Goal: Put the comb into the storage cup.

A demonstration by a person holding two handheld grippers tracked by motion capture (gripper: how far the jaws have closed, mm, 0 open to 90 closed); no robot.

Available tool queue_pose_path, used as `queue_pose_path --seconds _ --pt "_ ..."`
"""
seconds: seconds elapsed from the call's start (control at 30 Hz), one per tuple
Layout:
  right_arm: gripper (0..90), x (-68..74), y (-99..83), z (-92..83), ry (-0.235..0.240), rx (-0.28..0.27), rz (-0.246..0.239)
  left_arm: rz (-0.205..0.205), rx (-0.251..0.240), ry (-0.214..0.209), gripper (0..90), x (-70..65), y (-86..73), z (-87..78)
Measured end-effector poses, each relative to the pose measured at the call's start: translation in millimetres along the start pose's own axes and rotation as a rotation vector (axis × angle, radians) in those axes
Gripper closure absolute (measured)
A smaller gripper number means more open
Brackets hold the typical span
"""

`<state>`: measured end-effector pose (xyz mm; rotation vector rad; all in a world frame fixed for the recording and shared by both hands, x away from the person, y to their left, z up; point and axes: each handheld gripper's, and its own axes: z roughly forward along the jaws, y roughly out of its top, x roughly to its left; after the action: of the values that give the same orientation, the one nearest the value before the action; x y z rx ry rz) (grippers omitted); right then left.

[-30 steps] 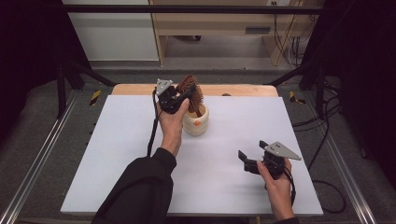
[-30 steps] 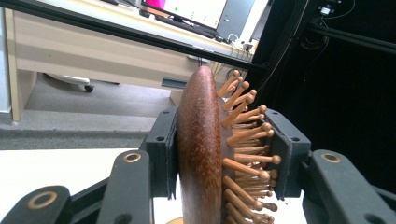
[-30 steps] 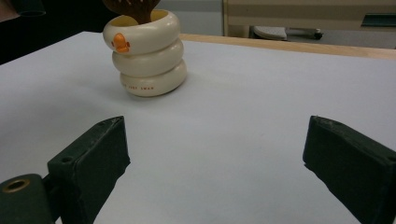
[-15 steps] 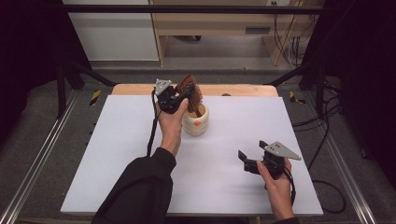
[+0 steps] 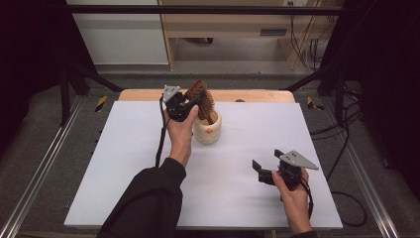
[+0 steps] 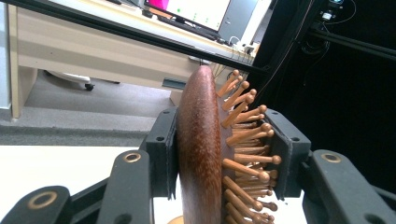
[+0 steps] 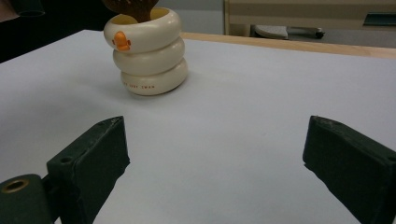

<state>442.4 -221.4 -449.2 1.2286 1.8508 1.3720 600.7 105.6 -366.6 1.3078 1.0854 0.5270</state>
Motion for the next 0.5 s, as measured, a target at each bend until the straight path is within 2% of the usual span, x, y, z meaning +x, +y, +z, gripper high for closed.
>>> queue_pose_path --seconds 0.4,0.5 --pt "7.0 0.3 -0.2 0.5 0.000 0.001 0.000 0.000 0.001 0.006 51.6 2.7 -0.1 -0.6" --pt "7.0 0.3 0.0 0.3 0.001 0.001 0.000 -0.010 -0.004 0.012 51.6 5.5 0.1 -1.8"
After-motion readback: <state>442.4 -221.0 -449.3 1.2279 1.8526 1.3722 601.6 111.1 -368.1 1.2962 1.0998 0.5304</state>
